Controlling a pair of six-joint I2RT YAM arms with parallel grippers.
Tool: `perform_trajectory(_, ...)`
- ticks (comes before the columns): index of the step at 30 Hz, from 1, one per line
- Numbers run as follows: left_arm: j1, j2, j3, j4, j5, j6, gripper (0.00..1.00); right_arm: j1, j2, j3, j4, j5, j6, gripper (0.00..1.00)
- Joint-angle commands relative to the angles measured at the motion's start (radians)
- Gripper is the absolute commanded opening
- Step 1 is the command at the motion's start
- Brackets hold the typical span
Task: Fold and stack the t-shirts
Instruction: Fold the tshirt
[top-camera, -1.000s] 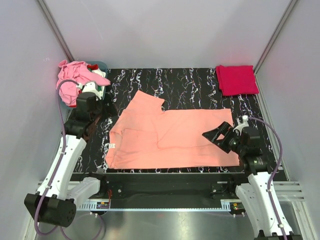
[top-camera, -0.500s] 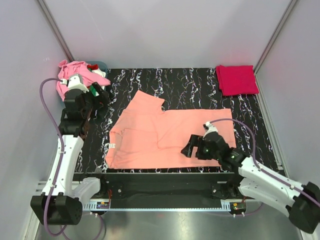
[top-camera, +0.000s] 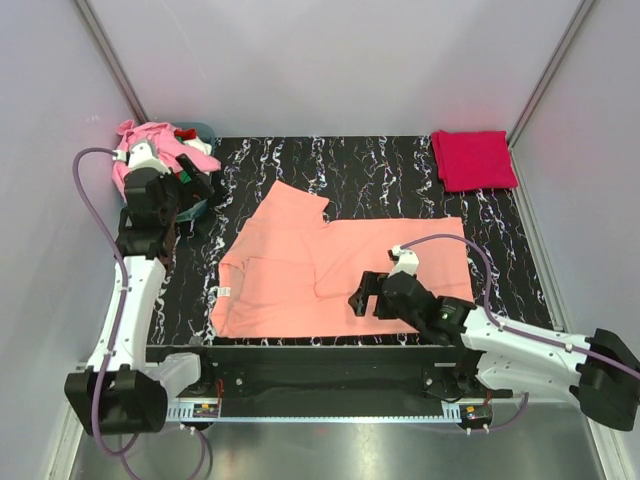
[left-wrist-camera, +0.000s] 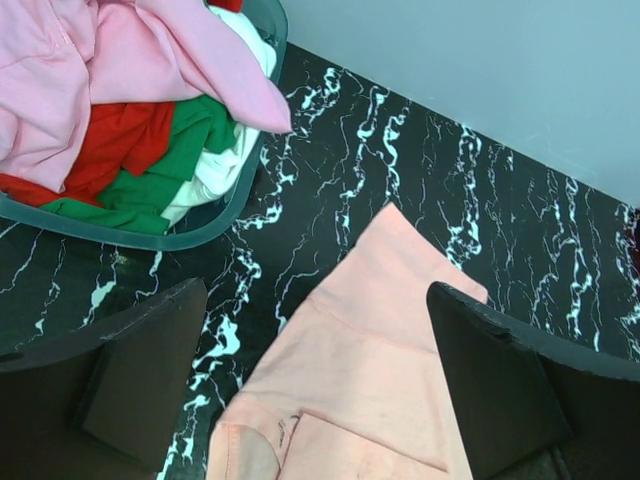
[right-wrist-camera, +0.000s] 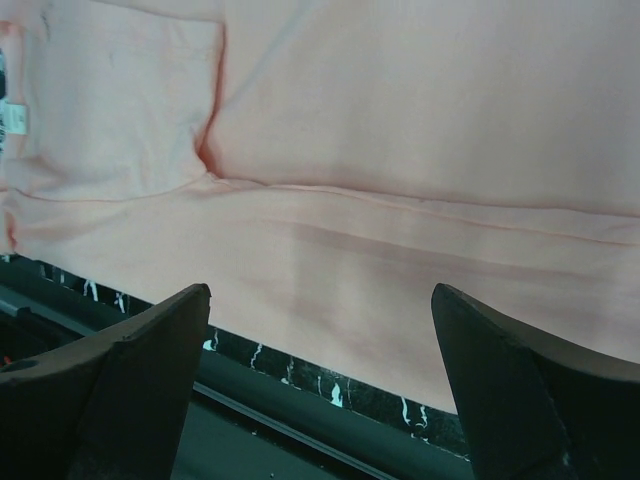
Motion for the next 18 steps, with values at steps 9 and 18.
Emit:
perform_trajectory(9, 0.021, 0.311, 0.202, 0.143, 0.289, 0.007, 0.99, 0.005, -0.186, -0.100, 0.120, 0.061, 0.016, 1.00)
perform_trajectory(18, -0.002, 0.792, 0.568, -0.032, 0.514, 0.077, 0.93, -0.001, -0.146, -0.088, 0.118, 0.059, 0.021, 1.00)
